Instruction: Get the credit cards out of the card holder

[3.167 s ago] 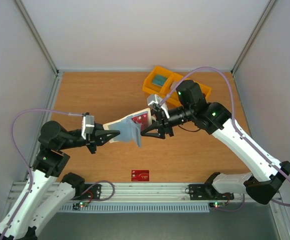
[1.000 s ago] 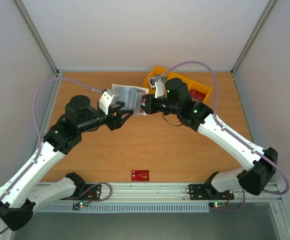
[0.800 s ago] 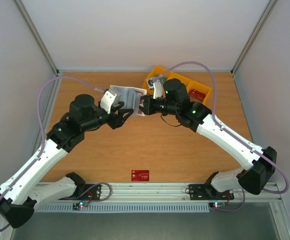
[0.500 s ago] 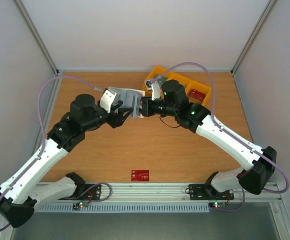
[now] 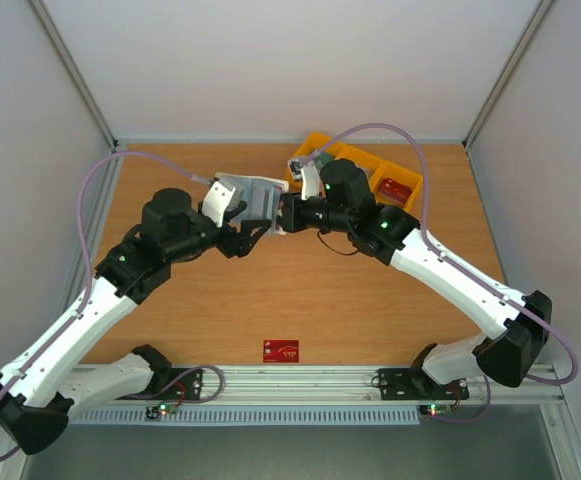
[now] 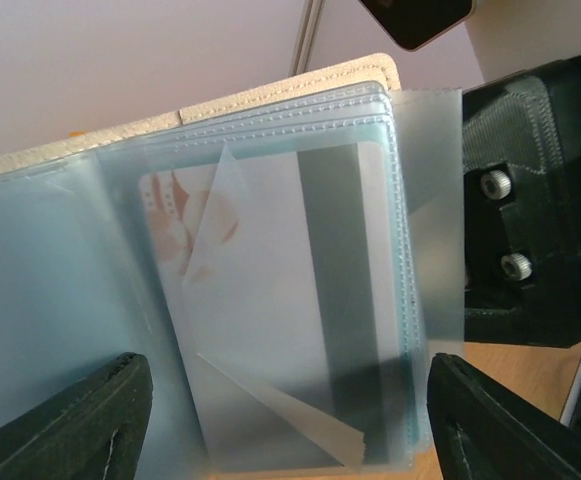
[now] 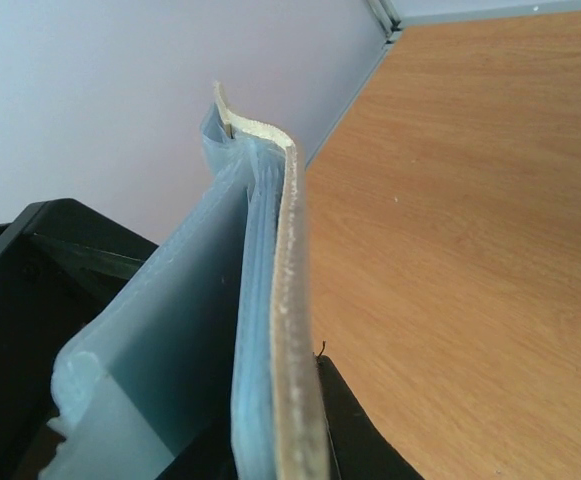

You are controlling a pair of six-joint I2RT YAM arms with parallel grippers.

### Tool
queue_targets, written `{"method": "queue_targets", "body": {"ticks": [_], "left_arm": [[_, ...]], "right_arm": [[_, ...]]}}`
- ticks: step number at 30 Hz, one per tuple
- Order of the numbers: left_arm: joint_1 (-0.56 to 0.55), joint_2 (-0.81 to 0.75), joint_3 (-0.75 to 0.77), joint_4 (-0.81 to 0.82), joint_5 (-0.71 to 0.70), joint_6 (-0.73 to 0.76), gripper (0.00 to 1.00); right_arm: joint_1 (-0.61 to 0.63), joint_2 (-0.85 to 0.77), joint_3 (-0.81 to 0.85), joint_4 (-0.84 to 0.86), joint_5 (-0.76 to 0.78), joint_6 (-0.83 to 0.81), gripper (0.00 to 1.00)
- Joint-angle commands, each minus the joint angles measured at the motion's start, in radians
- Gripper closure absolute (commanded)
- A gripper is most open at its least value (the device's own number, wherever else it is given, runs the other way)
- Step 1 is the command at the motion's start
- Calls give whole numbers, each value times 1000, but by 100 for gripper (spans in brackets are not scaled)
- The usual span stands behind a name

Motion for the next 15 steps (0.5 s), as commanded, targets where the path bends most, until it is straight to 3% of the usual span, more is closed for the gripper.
{"method": "queue_targets", "body": {"ticks": [1,8,13,15], "left_arm": [[-8,4,4,32,8,13,23],[-7,6,-8,0,-71,18,34],[-7,9,-9,-30,-134,43,26],[-8,4,-9,-4,-96,44,16]], "right_arm": [[8,18,39,10,10,-15,99],[8,11,47,-3,-1,-24,99],[16,5,59,-21,40,-27,99],[27,9,72,-35,83,-32,99]]}}
